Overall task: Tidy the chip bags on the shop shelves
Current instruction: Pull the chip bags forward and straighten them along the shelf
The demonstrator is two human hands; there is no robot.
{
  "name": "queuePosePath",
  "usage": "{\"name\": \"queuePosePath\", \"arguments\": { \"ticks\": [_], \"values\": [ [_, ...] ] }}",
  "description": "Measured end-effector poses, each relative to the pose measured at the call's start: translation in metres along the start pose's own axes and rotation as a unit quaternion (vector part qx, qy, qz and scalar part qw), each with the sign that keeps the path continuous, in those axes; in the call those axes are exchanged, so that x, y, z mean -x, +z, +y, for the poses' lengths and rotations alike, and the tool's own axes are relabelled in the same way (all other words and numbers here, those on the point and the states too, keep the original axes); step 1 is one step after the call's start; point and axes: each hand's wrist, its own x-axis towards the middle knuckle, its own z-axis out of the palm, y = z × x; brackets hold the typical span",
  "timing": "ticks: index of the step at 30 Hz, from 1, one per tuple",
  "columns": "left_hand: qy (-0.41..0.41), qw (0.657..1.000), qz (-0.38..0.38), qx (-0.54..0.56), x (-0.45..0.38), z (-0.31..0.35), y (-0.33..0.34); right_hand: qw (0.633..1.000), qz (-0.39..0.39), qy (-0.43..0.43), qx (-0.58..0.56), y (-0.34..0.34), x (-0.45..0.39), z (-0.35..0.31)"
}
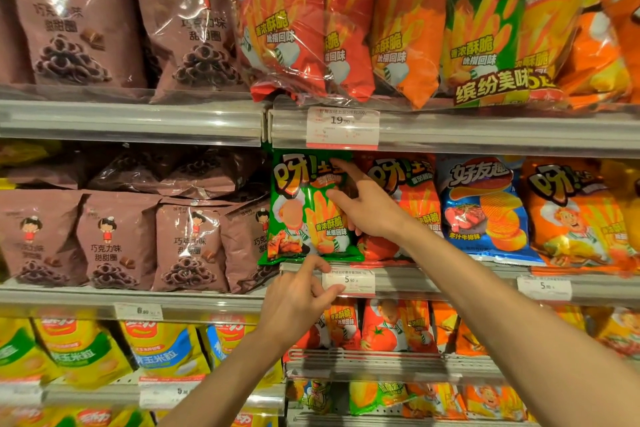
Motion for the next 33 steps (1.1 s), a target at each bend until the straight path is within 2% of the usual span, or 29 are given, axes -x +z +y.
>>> {"name": "queuePosePath", "arguments": {
  "ticks": [7,13,15,17,21,25,27,29,33],
  "values": [
    [-0.002,1.000,-0.008,0.005,0.000,0.002,-0.002,0.999,0.034,0.027,0.008,0.005,-0.004,-0.001],
    [0.000,1.000,-0.011,-0.008,0.000,0.001,-0.003,0.998,0.026,0.047,0.032,0.005,0.001,-0.004],
    [0.005,1.000,-0.004,-0.012,0.001,0.000,-0.002,0.999,0.035,0.031,0.013,0.004,0.006,-0.005],
    [0.007,1.000,0.002,-0.014,0.001,0.000,-0.002,0.998,0.056,0.001,0.007,0.000,0.014,-0.003],
    [0.032,0.999,0.013,-0.018,0.003,0.004,-0.001,0.987,0.123,-0.044,0.095,-0.014,0.032,0.019],
    [0.054,0.998,0.009,-0.017,0.000,0.009,0.003,0.969,0.190,-0.072,0.138,-0.040,0.058,0.045],
    [0.066,0.998,0.005,-0.018,-0.002,0.010,0.005,0.964,0.211,-0.052,0.155,-0.054,0.068,0.060],
    [0.074,0.997,0.003,-0.021,-0.003,0.011,0.006,0.968,0.204,0.008,0.148,-0.065,0.076,0.074],
    [0.093,0.995,0.005,-0.032,-0.005,0.008,0.007,0.983,0.134,0.093,0.085,-0.073,0.080,0.085]
  ]
}}
